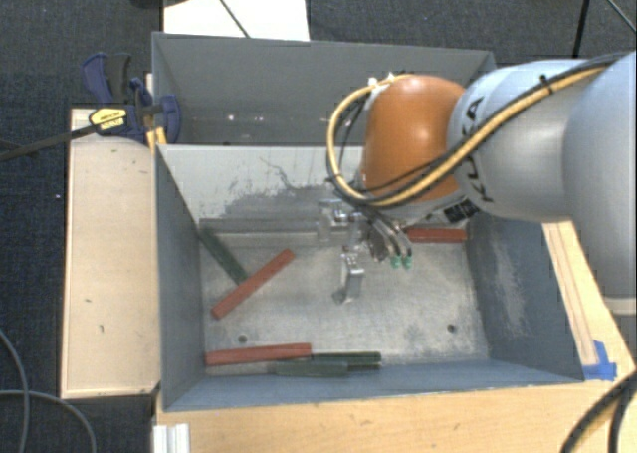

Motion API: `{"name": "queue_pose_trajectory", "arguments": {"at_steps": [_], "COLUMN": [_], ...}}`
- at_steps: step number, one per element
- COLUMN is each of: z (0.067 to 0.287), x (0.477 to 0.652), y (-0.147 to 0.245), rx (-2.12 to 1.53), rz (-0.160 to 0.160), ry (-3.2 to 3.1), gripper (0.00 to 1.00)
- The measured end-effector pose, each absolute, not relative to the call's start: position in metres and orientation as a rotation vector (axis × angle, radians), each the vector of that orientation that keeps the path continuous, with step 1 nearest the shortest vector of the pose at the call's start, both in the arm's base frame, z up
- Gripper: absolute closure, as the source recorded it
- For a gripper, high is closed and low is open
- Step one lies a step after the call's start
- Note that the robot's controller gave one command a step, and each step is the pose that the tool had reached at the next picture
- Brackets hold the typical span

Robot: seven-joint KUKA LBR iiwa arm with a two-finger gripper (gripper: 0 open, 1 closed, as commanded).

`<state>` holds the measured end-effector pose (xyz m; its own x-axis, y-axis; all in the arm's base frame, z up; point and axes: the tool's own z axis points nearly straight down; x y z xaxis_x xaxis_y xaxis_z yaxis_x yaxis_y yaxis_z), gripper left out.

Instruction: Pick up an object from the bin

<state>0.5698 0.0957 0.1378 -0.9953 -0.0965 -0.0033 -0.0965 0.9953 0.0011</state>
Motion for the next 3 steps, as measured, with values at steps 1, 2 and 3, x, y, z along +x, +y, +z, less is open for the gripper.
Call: {"name": "queue_pose_trajectory", "arguments": {"at_steps": [1,2,3], "z": [0.120,0.107,0.086], "x": [0.574,0.580,0.563], "y": [0.140,0.163,0.186], "rx": [-0.394,-0.394,-0.603], "rz": [0.001,0.007,0.000], "ry": [3.112,3.112,3.080], "gripper": [0.00,0.00,0.00]}}
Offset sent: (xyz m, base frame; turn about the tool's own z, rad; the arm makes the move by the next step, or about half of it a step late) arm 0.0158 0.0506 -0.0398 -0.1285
